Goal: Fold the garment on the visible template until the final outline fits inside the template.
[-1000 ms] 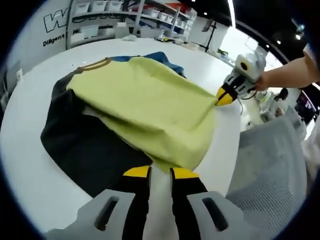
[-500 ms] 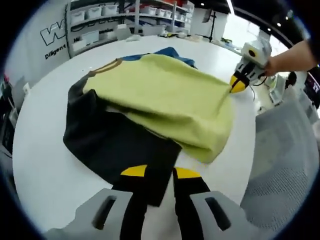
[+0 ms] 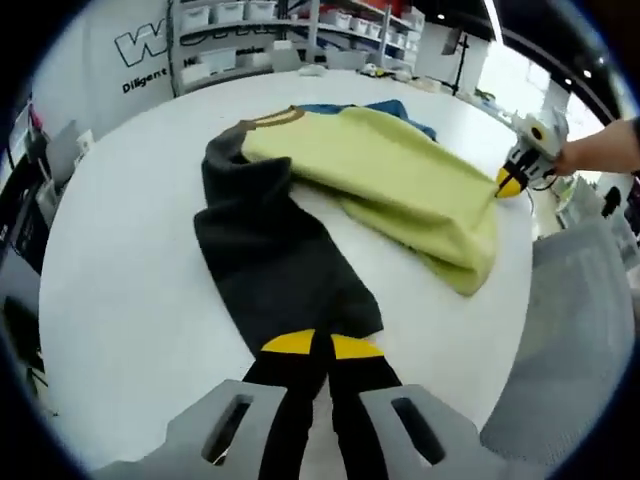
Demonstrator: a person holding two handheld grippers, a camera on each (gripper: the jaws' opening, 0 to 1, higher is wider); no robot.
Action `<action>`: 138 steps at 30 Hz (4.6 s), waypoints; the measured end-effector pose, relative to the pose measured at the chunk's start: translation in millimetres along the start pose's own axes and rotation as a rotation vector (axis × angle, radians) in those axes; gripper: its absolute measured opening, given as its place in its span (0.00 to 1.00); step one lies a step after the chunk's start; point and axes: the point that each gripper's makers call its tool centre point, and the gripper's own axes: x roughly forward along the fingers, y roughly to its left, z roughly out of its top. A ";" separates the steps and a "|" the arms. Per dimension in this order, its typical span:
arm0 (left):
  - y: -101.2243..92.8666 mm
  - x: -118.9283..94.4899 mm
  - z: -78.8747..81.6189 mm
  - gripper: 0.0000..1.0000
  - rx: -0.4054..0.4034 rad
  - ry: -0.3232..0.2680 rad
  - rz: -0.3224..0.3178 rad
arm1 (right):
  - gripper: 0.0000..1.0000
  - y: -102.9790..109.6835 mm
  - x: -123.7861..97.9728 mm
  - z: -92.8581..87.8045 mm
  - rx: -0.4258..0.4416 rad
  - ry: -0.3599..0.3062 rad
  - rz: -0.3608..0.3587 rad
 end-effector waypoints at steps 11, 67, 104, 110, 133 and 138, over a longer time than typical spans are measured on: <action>61.3 -27.7 -31.6 0.03 -0.089 0.064 0.031 | 0.00 2.8 3.9 0.5 0.009 0.007 0.024; 120.4 -73.5 -11.7 0.36 -0.239 -0.061 0.331 | 0.05 -16.4 -11.1 24.4 0.076 -0.089 -0.015; 36.9 -60.4 55.2 0.36 -0.198 -0.279 0.178 | 0.11 -157.7 7.9 7.6 0.532 -0.129 -0.437; 29.8 -57.3 57.7 0.35 -0.197 -0.282 0.167 | 0.00 -166.7 -1.9 5.1 0.507 -0.115 -0.478; 16.0 -48.3 71.3 0.33 -0.184 -0.294 0.136 | 0.00 -221.8 -66.8 24.4 -0.113 0.109 -0.619; 14.3 -48.1 73.0 0.33 -0.183 -0.294 0.133 | 0.00 -202.0 -34.0 44.9 -0.244 0.120 -0.544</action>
